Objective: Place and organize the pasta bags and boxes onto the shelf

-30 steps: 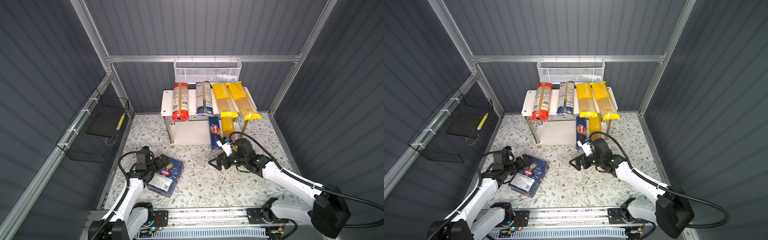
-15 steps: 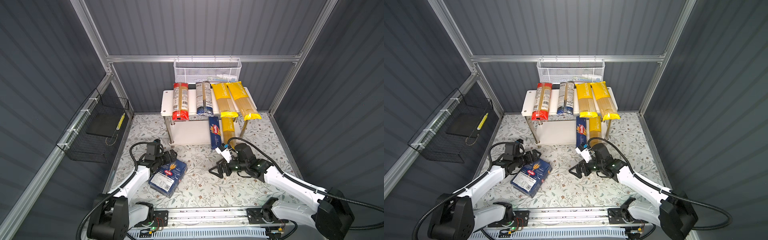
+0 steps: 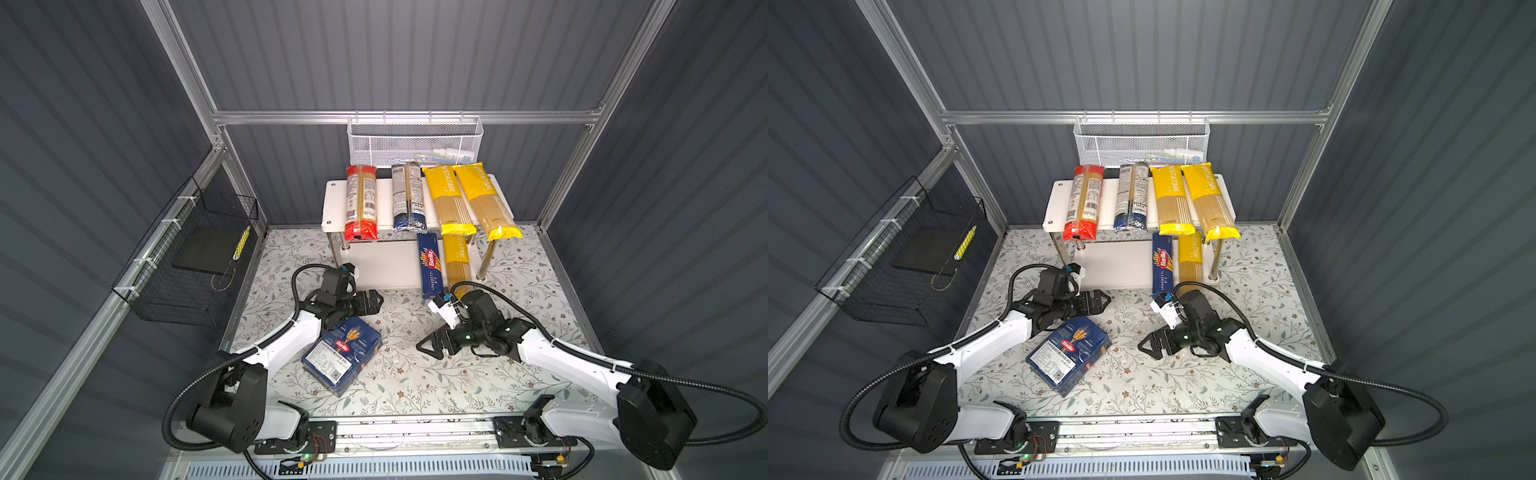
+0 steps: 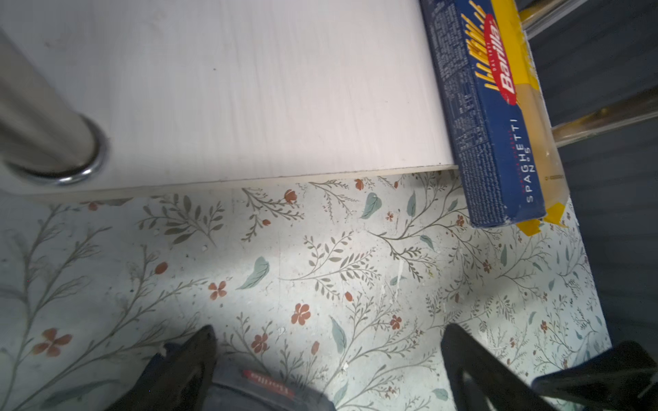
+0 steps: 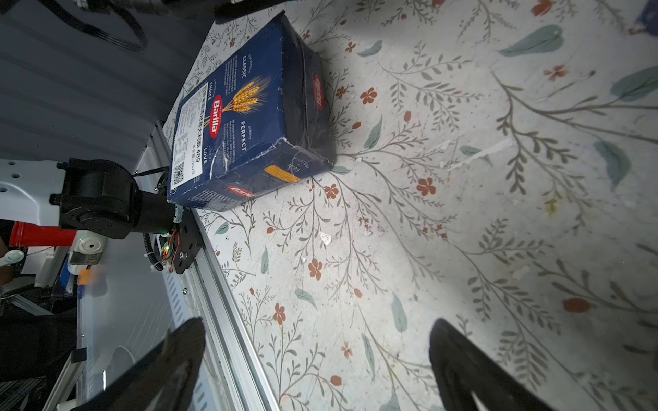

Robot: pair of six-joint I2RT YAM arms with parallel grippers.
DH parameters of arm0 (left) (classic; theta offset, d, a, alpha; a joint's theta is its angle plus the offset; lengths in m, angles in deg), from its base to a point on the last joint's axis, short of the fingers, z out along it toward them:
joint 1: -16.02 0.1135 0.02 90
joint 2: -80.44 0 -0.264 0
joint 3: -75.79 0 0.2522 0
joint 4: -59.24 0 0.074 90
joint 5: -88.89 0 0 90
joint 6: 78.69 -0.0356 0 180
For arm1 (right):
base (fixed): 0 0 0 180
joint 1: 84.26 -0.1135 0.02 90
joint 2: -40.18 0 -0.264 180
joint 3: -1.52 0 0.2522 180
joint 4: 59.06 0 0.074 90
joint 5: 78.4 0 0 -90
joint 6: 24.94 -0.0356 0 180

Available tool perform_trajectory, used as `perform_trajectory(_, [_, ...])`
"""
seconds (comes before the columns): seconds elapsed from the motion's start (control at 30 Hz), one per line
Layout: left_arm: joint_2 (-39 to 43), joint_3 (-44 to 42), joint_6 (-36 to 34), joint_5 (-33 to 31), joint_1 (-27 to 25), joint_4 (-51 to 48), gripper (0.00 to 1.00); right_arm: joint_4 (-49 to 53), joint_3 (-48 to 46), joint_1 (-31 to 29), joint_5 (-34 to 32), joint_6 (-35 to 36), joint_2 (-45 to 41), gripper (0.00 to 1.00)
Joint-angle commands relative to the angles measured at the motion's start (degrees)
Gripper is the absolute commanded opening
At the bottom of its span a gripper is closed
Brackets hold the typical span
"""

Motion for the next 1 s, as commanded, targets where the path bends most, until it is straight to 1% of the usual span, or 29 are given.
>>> perform_trajectory(0.0, [3.04,1.5,1.62,-8.32,0.3,-9.22,0.99,1.53,0.75,-0.3,-2.03,0.19,-2.94,0.99])
perform_trajectory(0.03, [3.51,2.17,2.35,-10.68,0.3,-11.62,0.99,1.59,0.71,-0.21,-2.37,0.19,-3.5,0.99])
perform_trajectory(0.1, [4.18,2.7,3.79,-13.41,0.56,-14.63,0.99,3.32,1.7,-0.28,-3.01,0.63,-3.73,0.99])
perform_trajectory(0.17, [4.77,2.29,5.23,-13.82,1.12,-15.97,0.99,5.12,2.58,-0.24,-3.08,1.47,-3.68,0.99])
perform_trajectory(0.27, [5.39,0.1,6.23,-13.31,2.12,-14.24,0.99,5.95,2.86,-0.26,-3.57,2.36,-4.34,0.99])
perform_trajectory(0.33, [5.04,-0.86,5.43,-12.25,2.24,-12.48,0.99,6.74,2.87,-0.25,-3.8,2.56,-4.9,0.99])
perform_trajectory(0.4, [3.92,-1.67,4.14,-8.88,2.24,-10.22,0.99,7.21,2.72,-0.21,-4.28,2.24,-5.27,0.99])
perform_trajectory(0.47, [2.62,-2.09,3.4,-4.49,2.07,-7.59,0.99,7.62,2.41,-0.25,-4.73,1.77,-8.07,0.99])
perform_trajectory(0.57, [1.91,-1.9,5.01,-1.15,0.58,-5.22,0.99,7.52,1.43,-0.21,-5.56,1.08,-10.02,0.99])
perform_trajectory(0.63, [1.91,-1.74,5.33,-1.41,-0.98,-5.0,0.99,7.16,0.9,-0.2,-5.56,0.9,-10.79,0.99])
perform_trajectory(0.8, [1.64,-2.18,5.28,-0.28,-4.68,-0.58,0.99,7.25,1.02,0.04,-5.21,1.22,-10.55,0.99])
perform_trajectory(0.87, [0.58,-0.42,4.55,-1.6,-6.87,-0.5,0.99,6.33,1.06,0.22,-5.42,1.49,-9.45,0.99])
perform_trajectory(0.93, [0.39,3.63,3.16,-6.38,-9.13,-6.28,0.99,5.36,2.13,0.23,-5.09,2.07,-6.83,0.99])
perform_trajectory(0.97, [1.05,5.32,2.81,-10.12,-9.85,-10.44,0.99,5.11,3.44,0.3,-4.61,2.16,-4.41,0.99])
